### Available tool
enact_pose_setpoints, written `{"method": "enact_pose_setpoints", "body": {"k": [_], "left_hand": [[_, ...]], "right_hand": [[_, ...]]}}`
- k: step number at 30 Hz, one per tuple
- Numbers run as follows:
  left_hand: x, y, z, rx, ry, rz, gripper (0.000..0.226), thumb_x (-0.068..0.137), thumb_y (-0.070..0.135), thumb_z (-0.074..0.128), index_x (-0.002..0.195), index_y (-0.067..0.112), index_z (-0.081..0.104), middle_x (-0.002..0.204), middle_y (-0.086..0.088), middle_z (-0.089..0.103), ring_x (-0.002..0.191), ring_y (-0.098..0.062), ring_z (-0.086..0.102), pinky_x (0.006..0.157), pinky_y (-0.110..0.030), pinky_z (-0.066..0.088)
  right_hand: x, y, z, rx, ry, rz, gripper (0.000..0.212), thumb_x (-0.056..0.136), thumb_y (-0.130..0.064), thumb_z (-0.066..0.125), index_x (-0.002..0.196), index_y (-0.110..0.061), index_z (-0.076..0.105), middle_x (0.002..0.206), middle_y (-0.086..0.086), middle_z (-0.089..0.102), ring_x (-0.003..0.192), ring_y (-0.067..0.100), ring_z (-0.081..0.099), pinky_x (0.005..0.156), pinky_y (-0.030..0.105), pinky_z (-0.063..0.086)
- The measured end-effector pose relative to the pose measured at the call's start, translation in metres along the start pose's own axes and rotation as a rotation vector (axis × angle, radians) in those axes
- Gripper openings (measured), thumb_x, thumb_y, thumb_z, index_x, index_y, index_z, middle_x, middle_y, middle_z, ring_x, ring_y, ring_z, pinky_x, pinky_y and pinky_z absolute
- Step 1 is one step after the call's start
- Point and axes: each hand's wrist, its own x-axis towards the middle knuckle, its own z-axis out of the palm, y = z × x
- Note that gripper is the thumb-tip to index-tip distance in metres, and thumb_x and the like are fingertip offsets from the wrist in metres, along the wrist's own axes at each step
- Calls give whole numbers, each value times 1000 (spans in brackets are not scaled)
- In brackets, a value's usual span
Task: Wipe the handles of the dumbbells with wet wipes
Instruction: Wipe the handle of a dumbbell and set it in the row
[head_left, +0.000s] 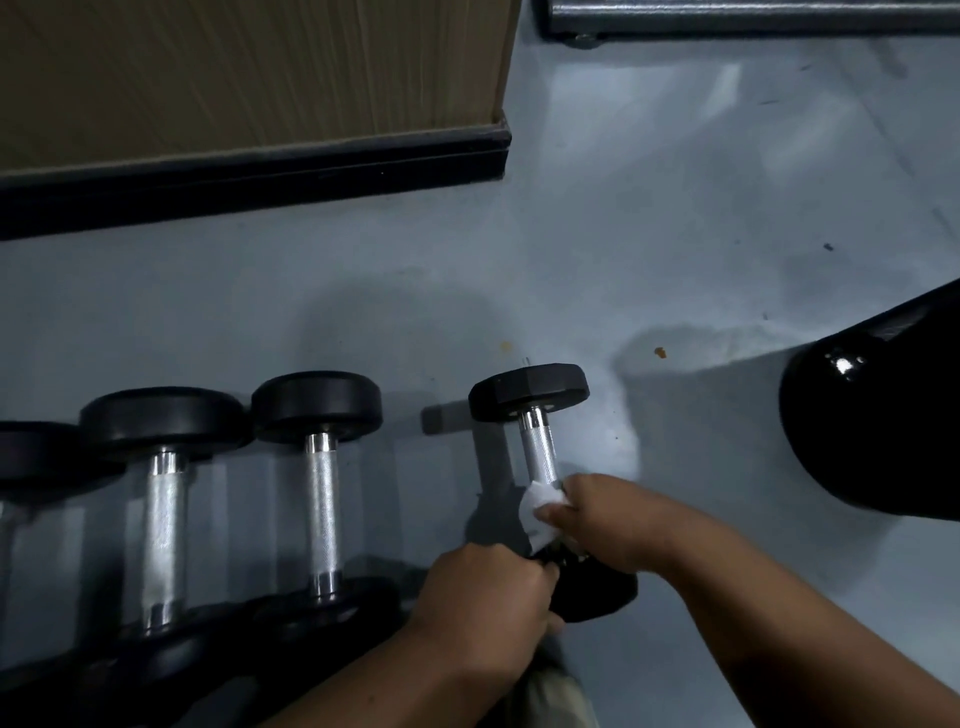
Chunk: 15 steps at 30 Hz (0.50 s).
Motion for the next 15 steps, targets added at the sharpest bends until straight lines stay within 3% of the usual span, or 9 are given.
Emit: {"method": "enact_pose_setpoints", "body": {"k": [4, 7, 9, 12, 15], "left_hand": [[0, 0, 2, -11, 9, 1, 43, 96, 49, 57, 133, 27, 53, 117, -9, 68, 106, -38, 64, 85, -39, 50], [-1, 0, 3, -26, 14, -17, 44, 96, 48, 57, 135, 28, 52, 119, -10, 67, 108, -38, 62, 87, -40, 49], [0, 1, 6, -33, -7, -34, 45, 97, 47, 57, 137, 28, 51, 122, -10, 66, 110, -38, 62, 88, -40, 49], [-1, 3, 7, -57, -32, -55, 45, 97, 46, 57, 138, 29, 49, 126, -11, 64, 113, -41, 61, 91, -42, 48], [-1, 3, 4, -42, -33, -40, 41, 99, 44, 54, 137, 28, 50, 124, -13, 65, 112, -42, 61, 90, -43, 48]], "right_hand": [[22, -3, -6, 18, 242, 8, 34, 103, -55, 40, 97, -23, 51, 85, -2, 60, 84, 21, 60, 76, 36, 48], [33, -15, -13, 7, 331, 20, 40, 105, -53, 35, 97, -17, 49, 87, 4, 60, 84, 26, 56, 74, 36, 43], [28, -18, -14, -19, 278, 20, 41, 105, -52, 35, 105, -14, 52, 98, 9, 63, 88, 27, 57, 75, 35, 42], [0, -17, -6, -150, 39, -19, 41, 107, -44, 36, 125, -11, 55, 120, 12, 60, 110, 28, 58, 84, 32, 42], [-13, -10, -1, -107, -73, 10, 39, 107, -45, 38, 119, -17, 61, 119, 8, 62, 108, 23, 59, 82, 29, 41]]}}
